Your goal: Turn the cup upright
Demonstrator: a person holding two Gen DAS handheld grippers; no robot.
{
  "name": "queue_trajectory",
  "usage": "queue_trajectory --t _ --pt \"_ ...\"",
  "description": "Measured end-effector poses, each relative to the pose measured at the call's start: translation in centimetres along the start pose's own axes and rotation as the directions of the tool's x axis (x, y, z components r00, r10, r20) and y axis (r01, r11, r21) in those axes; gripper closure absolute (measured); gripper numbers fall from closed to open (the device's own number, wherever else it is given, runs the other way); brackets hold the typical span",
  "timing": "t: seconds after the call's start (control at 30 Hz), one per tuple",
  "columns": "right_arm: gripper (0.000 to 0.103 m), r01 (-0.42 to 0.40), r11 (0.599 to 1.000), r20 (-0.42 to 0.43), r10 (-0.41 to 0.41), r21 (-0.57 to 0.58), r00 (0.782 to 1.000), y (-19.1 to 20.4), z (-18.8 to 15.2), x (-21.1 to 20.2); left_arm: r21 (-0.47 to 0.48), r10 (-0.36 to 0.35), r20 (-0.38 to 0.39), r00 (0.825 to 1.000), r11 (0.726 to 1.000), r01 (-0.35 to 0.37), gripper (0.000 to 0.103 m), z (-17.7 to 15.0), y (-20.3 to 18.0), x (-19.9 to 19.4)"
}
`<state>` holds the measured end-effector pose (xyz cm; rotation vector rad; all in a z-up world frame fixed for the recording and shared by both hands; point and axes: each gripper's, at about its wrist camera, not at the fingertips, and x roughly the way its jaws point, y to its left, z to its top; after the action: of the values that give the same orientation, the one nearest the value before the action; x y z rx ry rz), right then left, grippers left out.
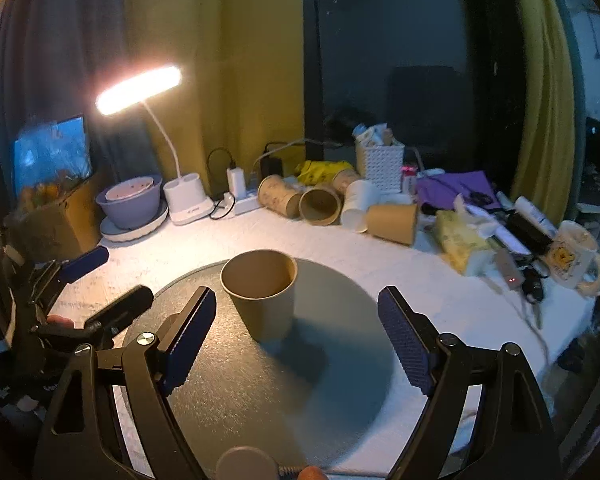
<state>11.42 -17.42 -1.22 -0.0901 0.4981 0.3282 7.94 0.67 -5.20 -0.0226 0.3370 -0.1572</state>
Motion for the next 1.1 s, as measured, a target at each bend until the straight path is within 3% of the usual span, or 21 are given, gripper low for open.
queue_trajectory --t 0.3,0.43,0.57,0.8,1.1 --pt "0.017 0.039 0.999 0.093 -0.041 0.022 0.995 -1.4 1.4 -4.9 0.013 -0.06 0.02 0.998 0.998 0.059 0.007 4.4 -3.0 -3.6" --pt "0.017 0.05 0.998 0.126 -0.053 0.024 0.991 -1.6 2.1 -6.7 0.018 -0.039 0.065 0.997 0.999 0.038 0.007 6.4 -3.9 -5.4" --pt "0.017 0.056 0.998 0.148 -0.06 0.032 0.987 -1.7 2.8 -8.1 -0.015 -0.048 0.063 0.997 0.999 0.049 0.007 7.9 -4.1 -6.1" --pt "0.017 0.057 0.998 0.142 -0.061 0.03 0.988 -1.3 3.3 -8.7 0.008 -0.045 0.071 0.996 0.999 0.044 0.007 8.3 -4.3 -7.3" --pt "0.017 0.044 0.999 0.093 -0.045 0.007 0.995 -0.1 2.9 -6.3 -0.006 -0.057 0.023 0.998 0.998 0.057 0.007 7.6 -3.3 -5.5"
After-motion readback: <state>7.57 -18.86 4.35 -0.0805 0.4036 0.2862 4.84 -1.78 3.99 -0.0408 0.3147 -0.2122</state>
